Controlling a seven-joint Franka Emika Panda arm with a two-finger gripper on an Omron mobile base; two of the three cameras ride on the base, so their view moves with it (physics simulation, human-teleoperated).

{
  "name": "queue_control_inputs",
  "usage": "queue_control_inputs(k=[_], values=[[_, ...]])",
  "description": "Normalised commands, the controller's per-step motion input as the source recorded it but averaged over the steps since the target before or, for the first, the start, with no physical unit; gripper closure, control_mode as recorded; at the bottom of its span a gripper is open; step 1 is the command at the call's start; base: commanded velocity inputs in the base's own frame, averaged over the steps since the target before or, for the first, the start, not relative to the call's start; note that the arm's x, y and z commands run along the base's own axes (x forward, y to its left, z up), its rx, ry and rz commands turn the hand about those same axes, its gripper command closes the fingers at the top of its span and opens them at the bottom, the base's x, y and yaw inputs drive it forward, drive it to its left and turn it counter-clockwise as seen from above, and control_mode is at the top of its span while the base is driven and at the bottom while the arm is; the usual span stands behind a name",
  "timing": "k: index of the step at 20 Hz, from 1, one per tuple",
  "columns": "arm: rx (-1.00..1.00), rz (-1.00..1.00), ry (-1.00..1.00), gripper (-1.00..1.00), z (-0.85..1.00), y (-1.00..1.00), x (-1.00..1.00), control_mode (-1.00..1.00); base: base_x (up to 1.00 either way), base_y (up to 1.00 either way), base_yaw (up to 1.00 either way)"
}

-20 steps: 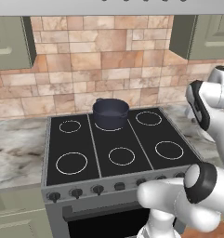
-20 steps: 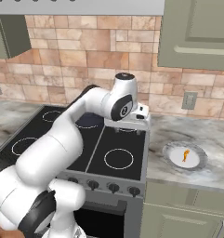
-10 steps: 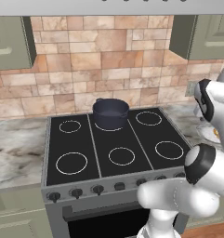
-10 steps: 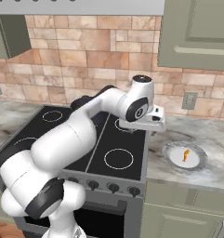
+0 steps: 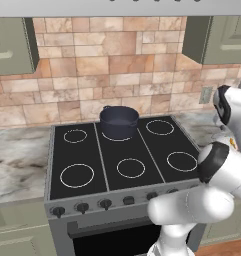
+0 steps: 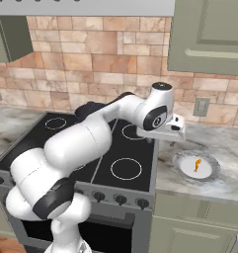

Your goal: Retrieve the frozen meat and place it in the pot on a burner. Then turn the burner on.

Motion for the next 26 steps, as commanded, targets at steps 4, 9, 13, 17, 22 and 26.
queue_control_inputs(k=[4,9,13,17,22,26], values=[[0.0,-0.2,0.03,-1.0,-0.19,-0.45,0.18,-1.0,0.0,0.0,0.0],[0.0,-0.27,0.0,-1.0,-0.26,-0.42,0.07,-1.0,0.0,0.0,0.0],[0.0,-0.2,0.0,-1.0,-0.13,-0.2,0.22,-1.0,0.0,0.0,0.0],[0.0,-0.12,0.0,-1.0,-0.12,-0.36,0.36,-1.0,0.0,0.0,0.0],[0.02,-0.02,0.0,-1.0,-0.15,-0.46,0.23,-1.0,0.0,0.0,0.0],[0.01,0.0,0.0,-1.0,-0.06,-0.26,0.07,-1.0,0.0,0.0,0.0]])
